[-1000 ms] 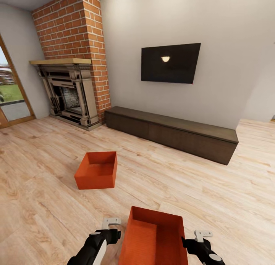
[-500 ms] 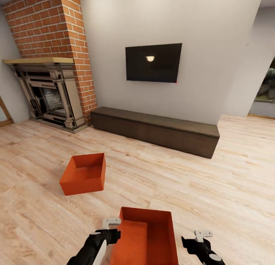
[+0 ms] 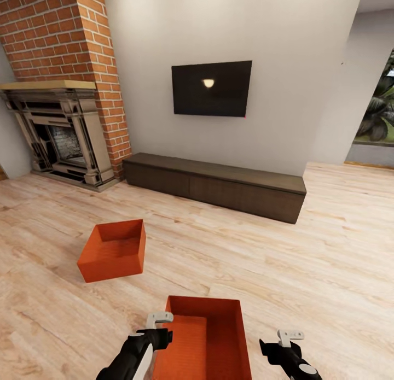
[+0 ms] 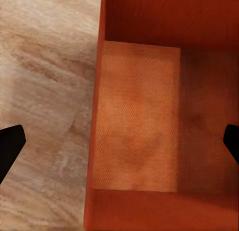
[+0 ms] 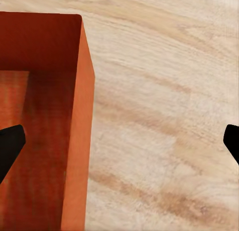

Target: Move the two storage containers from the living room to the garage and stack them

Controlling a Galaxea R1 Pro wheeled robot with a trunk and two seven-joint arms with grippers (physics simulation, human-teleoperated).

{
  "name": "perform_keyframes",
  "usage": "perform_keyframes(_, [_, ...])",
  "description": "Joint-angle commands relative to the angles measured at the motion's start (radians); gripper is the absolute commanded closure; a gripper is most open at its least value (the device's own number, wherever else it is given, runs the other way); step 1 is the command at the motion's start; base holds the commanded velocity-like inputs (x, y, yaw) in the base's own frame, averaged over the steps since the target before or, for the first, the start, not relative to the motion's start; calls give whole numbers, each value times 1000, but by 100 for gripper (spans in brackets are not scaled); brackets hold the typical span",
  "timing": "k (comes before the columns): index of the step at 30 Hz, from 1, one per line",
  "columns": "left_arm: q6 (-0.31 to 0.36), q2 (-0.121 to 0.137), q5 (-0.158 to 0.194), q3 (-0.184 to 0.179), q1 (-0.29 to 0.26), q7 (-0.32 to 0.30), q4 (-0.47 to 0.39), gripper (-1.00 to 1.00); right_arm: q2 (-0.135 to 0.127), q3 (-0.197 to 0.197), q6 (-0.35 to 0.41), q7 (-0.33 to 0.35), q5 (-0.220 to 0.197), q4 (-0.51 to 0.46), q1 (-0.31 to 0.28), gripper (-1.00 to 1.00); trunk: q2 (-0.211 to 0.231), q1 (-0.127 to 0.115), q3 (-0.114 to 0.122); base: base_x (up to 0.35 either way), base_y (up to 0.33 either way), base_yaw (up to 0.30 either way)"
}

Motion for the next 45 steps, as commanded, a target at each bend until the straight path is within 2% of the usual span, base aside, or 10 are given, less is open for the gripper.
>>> perform_keyframes(1, [5,0,-1,-1,0,5,-2,-100,0,1,-3,4,-5,1,-1,-100,-8,4,-4,0,0,-1])
perform_keyframes(5, [6,0,-4,0,0,16,-3,-100,0,4,-2,4,-4,1,-1,-100,-36,19,-17,0,0,0])
perform_keyframes(7, [7,0,-3,0,0,58,-3,-100,0,4,-2,4,-4,1,-1,-100,-50,27,-23,0,0,0])
perform_keyframes(8, [6,0,-1,0,0,130,-2,-100,0,4,-1,4,-5,1,-1,-100,-57,31,-26,0,0,0])
perform_keyframes(11, [6,0,1,0,0,212,-2,-100,0,4,-1,4,-5,1,-1,-100,-78,42,-35,0,0,0])
perform_keyframes(16, [6,0,2,-12,0,256,-1,-100,0,3,0,4,-5,1,-1,-100,-113,61,-51,0,0,0])
perform_keyframes(26, [11,0,7,-32,0,257,-1,-100,3,2,0,4,-6,1,-1,-100,-113,61,-52,0,0,0])
perform_keyframes(35, [14,0,7,-62,0,191,0,-100,3,2,3,4,-8,1,-1,-100,-113,61,-63,0,0,0])
perform_keyframes(40, [15,0,8,-65,0,182,0,-100,3,2,4,47,-9,2,-1,-100,-113,61,-71,0,0,0])
perform_keyframes(45, [15,0,8,-66,0,181,0,-100,3,2,4,56,-9,3,-1,-100,-113,61,-79,0,0,0])
